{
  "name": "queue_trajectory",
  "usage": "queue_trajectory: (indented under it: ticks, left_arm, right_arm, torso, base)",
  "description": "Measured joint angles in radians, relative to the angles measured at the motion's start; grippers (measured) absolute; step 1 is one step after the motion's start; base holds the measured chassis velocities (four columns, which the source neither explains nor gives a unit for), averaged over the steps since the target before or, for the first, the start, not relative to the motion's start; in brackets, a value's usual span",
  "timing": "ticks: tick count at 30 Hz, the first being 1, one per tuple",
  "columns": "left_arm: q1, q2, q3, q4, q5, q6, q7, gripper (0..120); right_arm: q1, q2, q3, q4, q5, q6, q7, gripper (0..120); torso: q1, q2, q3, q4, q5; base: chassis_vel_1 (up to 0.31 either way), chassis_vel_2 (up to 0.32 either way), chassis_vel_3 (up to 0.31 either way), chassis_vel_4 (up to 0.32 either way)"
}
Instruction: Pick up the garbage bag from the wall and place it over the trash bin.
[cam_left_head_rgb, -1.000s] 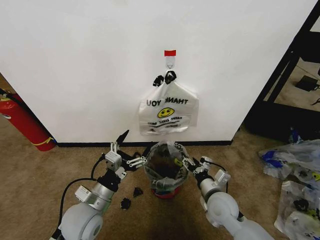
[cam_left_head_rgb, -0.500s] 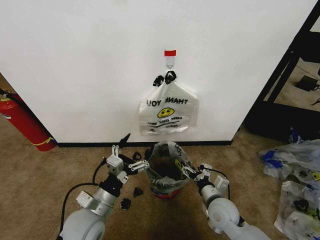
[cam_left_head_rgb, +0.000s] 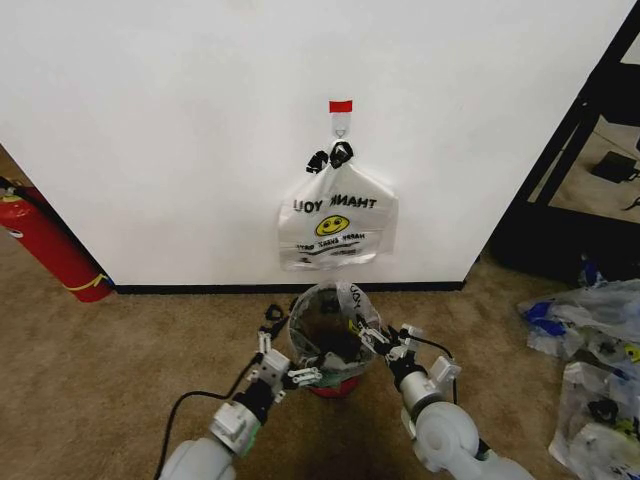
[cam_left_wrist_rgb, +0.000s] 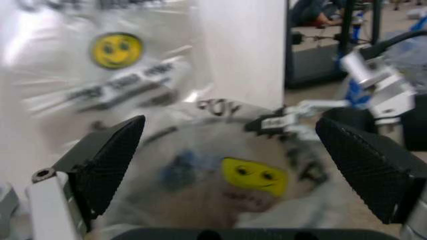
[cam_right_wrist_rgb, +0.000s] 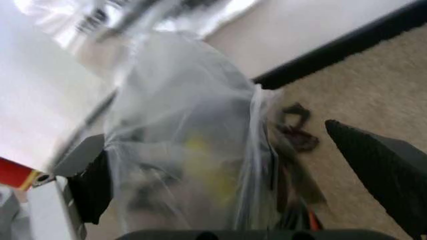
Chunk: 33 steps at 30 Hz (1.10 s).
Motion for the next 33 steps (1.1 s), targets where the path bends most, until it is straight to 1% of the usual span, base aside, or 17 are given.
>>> queue_trajectory:
  ticks: [2, 5, 9, 13, 16, 22, 30, 33]
  left_arm:
    - [-0.010, -0.019, 0.030, 0.023, 0.027, -0.002, -0.005, 100]
    - [-0.019, -0.036, 0.049, 0.043, 0.060, -0.001, -0.026, 100]
    - [-0.034, -0.060, 0.061, 0.073, 0.123, 0.018, -0.066, 100]
    - [-0.048, -0.076, 0.069, 0.100, 0.149, 0.042, -0.099, 100]
    - [-0.058, -0.082, 0.077, 0.119, 0.156, 0.047, -0.108, 100]
    - [-0.094, -0.106, 0.104, 0.199, 0.219, 0.034, -0.130, 100]
    - [-0.115, -0.114, 0.114, 0.235, 0.261, 0.025, -0.141, 100]
    - [-0.118, -0.111, 0.114, 0.240, 0.261, 0.025, -0.144, 100]
  right_arm:
    - [0.001, 0.006, 0.004, -0.018, -0.003, 0.002, 0.005, 100]
    - [0.002, 0.012, 0.010, -0.023, 0.001, 0.011, 0.007, 100]
    - [-0.006, 0.016, 0.013, -0.002, 0.010, 0.017, 0.003, 100]
    - [-0.004, 0.020, 0.010, -0.010, 0.007, 0.017, 0.001, 100]
    - [0.001, 0.022, 0.009, -0.017, 0.006, 0.018, 0.001, 100]
    - [0.008, 0.022, 0.008, -0.020, 0.007, 0.019, 0.001, 100]
    - [0.002, 0.008, 0.023, -0.005, 0.015, 0.024, 0.002, 100]
    - [-0.007, -0.005, 0.037, 0.030, 0.033, 0.028, 0.003, 100]
  torso:
    - [0.000, 0.000, 0.000, 0.0001, 0.0001]
    - [0.000, 0.000, 0.000, 0.0003, 0.0000]
    - [0.000, 0.000, 0.000, 0.0004, 0.0001]
    - [0.000, 0.000, 0.000, 0.0004, 0.0001]
    - [0.000, 0.000, 0.000, 0.0004, 0.0001]
    - [0.000, 0.000, 0.000, 0.0004, 0.0000]
    - [0.000, 0.000, 0.000, 0.0003, -0.0002]
    - [0.000, 0.000, 0.000, 0.0003, -0.0002]
  base:
    - [0.000, 0.000, 0.000, 0.000]
    - [0.000, 0.000, 0.000, 0.000]
    - [0.000, 0.000, 0.000, 0.000]
    - [0.000, 0.000, 0.000, 0.000]
    - [0.000, 0.000, 0.000, 0.000]
    - [0.000, 0.000, 0.000, 0.000]
    - [0.000, 0.000, 0.000, 0.000]
    - [0.000, 0.000, 0.000, 0.000]
